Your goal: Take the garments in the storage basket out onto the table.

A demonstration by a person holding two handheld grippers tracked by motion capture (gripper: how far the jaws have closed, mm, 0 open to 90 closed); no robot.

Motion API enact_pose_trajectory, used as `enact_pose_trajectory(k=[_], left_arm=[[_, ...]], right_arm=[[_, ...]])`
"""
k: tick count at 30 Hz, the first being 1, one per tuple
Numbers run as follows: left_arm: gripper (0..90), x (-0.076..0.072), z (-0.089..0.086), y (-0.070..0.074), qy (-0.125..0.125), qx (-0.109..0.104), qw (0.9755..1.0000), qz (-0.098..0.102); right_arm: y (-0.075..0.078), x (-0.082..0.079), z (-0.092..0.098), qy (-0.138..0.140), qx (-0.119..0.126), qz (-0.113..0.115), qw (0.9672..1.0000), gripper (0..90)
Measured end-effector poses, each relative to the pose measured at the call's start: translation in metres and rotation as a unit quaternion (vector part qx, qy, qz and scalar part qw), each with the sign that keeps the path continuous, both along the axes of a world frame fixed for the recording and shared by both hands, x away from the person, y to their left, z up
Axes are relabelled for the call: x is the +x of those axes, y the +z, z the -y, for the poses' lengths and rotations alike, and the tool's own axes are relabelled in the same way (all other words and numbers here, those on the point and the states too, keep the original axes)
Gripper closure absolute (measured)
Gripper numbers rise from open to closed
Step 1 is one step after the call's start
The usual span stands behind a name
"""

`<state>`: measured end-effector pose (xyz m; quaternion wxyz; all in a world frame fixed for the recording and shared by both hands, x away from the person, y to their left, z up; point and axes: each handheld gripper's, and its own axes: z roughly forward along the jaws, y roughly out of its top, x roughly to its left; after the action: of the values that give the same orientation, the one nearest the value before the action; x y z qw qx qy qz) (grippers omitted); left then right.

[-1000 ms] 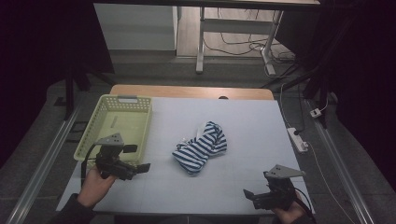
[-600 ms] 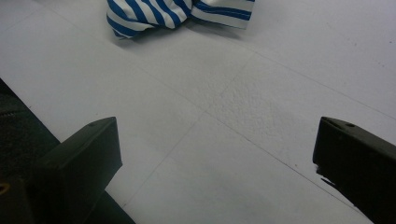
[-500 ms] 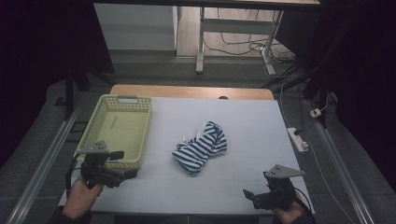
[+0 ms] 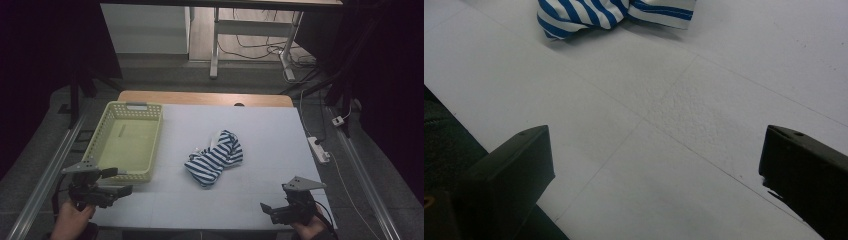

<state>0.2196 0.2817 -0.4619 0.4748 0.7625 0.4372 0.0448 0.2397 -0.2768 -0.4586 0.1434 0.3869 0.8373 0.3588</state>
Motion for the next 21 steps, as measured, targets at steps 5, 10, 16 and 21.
enact_pose_trajectory(k=[5,10,16,21], left_arm=[[0.4,-0.006,-0.009,-0.004,0.010,-0.005,0.9999,-0.005],[0.5,-0.011,-0.017,-0.008,0.019,-0.010,0.9997,-0.011],[0.4,-0.017,-0.026,-0.010,0.030,-0.015,0.9994,-0.014],[0.5,-0.022,-0.033,-0.012,0.041,-0.014,0.9990,-0.014]], right_arm=[[0.000,0.000,0.000,0.000,-0.002,-0.001,1.0000,0.5],[0.000,0.000,0.000,0.000,-0.002,-0.001,1.0000,0.5],[0.000,0.000,0.000,0.000,-0.002,-0.002,1.0000,0.5],[0.000,0.000,0.000,0.001,-0.002,-0.002,1.0000,0.5]])
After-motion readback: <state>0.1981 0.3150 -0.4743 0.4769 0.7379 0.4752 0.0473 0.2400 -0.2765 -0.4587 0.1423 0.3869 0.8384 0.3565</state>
